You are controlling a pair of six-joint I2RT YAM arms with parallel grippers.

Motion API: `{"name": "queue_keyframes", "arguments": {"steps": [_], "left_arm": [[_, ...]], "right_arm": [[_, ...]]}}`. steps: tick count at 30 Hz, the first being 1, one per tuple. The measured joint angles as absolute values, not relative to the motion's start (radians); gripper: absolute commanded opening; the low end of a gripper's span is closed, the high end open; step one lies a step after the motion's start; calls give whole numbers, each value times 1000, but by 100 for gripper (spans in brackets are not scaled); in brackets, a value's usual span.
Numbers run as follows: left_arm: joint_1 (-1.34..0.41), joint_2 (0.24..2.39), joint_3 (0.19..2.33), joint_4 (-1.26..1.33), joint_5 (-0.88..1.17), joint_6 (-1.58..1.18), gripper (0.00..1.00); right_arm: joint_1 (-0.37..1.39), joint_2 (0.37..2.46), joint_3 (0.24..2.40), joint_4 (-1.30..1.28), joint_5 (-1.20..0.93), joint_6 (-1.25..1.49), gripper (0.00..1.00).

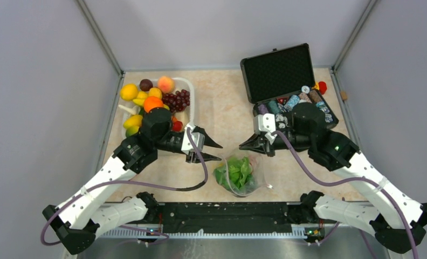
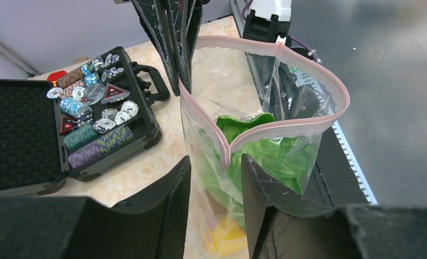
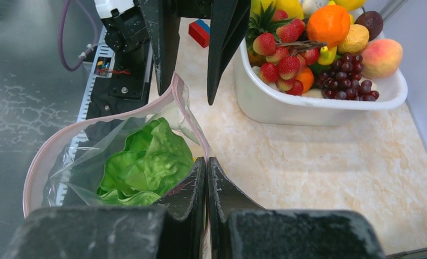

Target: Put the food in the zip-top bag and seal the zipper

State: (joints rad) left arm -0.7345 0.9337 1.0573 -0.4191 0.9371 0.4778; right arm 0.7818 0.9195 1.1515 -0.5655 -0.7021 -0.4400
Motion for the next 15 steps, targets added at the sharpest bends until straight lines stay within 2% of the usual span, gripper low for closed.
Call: {"name": "queue_keyframes", "arguments": {"steps": [4,6,8,11,15], "left_arm": [[-735,937,1056,-419,942,477,41],[-735,945,1056,-419,946,477,37],[-735,954,1056,-419,950,476,28],[-735,958,1056,-419,951,466,21],[-735,958,1056,-415,949,459,0]], "right_arm": [[782,925,1151,-561,-702,-433,0],[782,926,1151,-561,-702,-432,0],[782,926,1151,-560,-702,-429,0],[782,926,1151,-558,-700,-423,0],[782,926,1146,-538,-696,-416,0]]}}
